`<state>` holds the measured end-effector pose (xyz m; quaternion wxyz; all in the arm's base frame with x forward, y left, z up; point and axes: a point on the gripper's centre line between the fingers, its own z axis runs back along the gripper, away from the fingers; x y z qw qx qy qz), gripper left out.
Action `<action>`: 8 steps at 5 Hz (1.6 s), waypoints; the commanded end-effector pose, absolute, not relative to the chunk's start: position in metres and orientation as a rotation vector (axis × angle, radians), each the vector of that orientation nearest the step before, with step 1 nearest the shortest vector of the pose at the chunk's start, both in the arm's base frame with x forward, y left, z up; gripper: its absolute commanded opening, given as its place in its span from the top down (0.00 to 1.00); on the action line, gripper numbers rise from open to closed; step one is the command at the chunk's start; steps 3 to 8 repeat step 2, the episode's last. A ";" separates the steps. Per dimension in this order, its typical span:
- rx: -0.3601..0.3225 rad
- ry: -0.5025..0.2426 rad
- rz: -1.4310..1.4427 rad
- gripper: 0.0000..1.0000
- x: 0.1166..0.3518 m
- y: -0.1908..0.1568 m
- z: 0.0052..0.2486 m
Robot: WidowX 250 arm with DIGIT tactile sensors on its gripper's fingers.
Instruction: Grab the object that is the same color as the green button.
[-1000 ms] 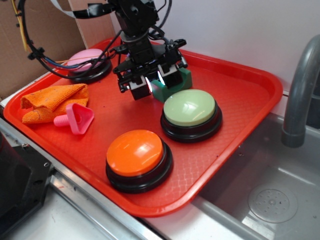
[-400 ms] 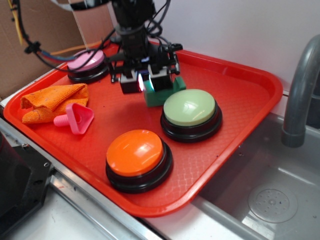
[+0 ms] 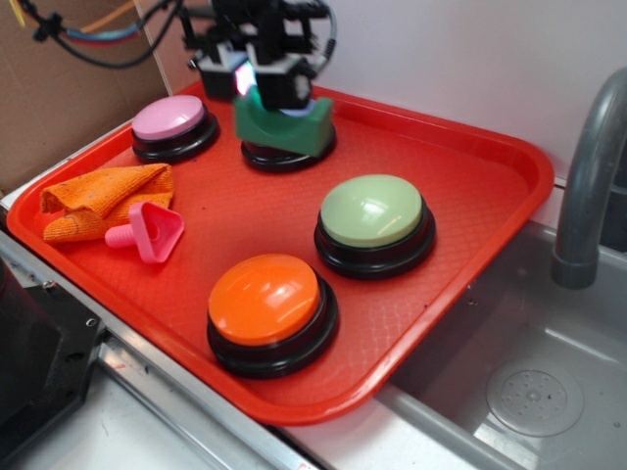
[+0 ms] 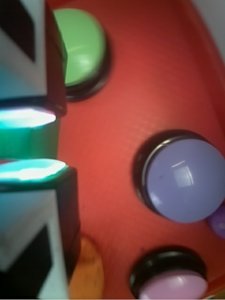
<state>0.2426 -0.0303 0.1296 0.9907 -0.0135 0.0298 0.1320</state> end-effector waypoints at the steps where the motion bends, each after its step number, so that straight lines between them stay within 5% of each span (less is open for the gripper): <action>1: -0.102 -0.079 0.158 1.00 0.202 0.014 0.186; 2: -0.101 -0.134 0.217 1.00 0.182 0.040 0.187; 8: -0.101 -0.134 0.217 1.00 0.182 0.040 0.187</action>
